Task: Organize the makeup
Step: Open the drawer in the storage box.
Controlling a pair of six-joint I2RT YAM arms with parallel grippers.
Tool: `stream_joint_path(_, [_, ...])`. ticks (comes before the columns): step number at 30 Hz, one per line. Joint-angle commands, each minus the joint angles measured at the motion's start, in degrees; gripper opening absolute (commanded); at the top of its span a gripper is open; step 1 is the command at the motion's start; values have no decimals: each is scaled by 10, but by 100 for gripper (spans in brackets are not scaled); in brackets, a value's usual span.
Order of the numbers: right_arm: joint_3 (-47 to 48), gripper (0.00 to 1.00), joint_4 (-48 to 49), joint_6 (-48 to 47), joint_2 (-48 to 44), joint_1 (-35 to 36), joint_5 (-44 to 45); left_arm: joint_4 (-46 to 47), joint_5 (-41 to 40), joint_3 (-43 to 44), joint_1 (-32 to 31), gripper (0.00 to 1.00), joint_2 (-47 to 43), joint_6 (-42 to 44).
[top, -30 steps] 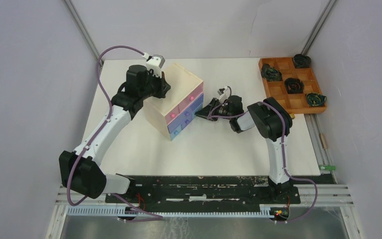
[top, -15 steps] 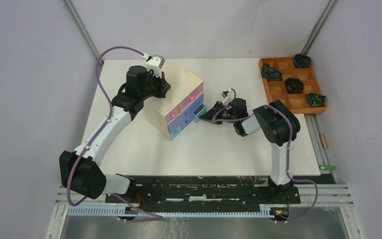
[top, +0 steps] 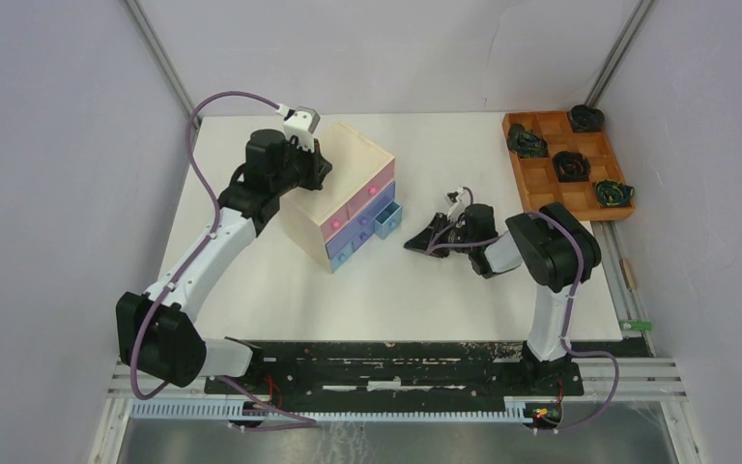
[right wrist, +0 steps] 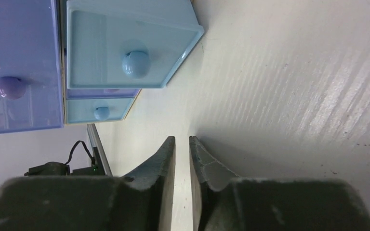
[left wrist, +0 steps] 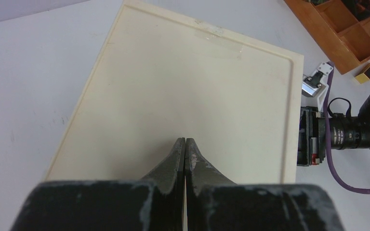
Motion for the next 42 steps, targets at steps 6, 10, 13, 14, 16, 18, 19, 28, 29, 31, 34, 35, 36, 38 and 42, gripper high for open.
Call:
stream_joint_path(6, [43, 51, -22, -31, -32, -4, -43, -145, -28, -51, 0, 3, 39, 5])
stream_joint_path(10, [70, 52, 35, 12, 3, -4, -67, -147, -30, -50, 1, 3, 42, 6])
stream_joint_path(13, [79, 52, 104, 57, 34, -4, -76, -148, -31, -48, 0, 3, 46, 8])
stream_joint_path(14, [83, 52, 123, 69, 44, -4, -78, -149, -31, -47, 0, 3, 48, 10])
stream_joint_path(16, [93, 51, 158, 96, 66, -4, -86, -151, -32, -44, 0, 3, 54, 11])
stream_joint_path(18, [98, 51, 193, 120, 89, -4, -91, -152, -32, -42, 0, 3, 57, 12])
stream_joint_path(19, [99, 51, 210, 131, 97, -4, -91, -152, -32, -41, 1, 3, 58, 12])
stream_joint_path(28, [107, 51, 265, 156, 121, -4, -89, -152, -29, -41, 0, 3, 68, 14])
stream_joint_path(29, [109, 51, 265, 158, 123, -4, -90, -152, -30, -41, 0, 3, 69, 14])
stream_joint_path(31, [113, 51, 266, 160, 127, -3, -89, -152, -31, -42, 0, 3, 69, 15])
stream_joint_path(34, [118, 49, 269, 164, 135, -4, -88, -153, -32, -42, 0, 3, 69, 15])
stream_joint_path(35, [119, 48, 271, 166, 137, -4, -87, -153, -32, -43, 0, 3, 69, 15])
stream_joint_path(36, [119, 47, 272, 167, 140, -4, -86, -154, -32, -44, 0, 3, 68, 15])
stream_joint_path(38, [118, 44, 275, 167, 144, -4, -85, -155, -33, -46, 0, 3, 68, 16])
stream_joint_path(42, [117, 33, 289, 173, 154, -3, -85, -154, -35, -50, 0, 3, 67, 16])
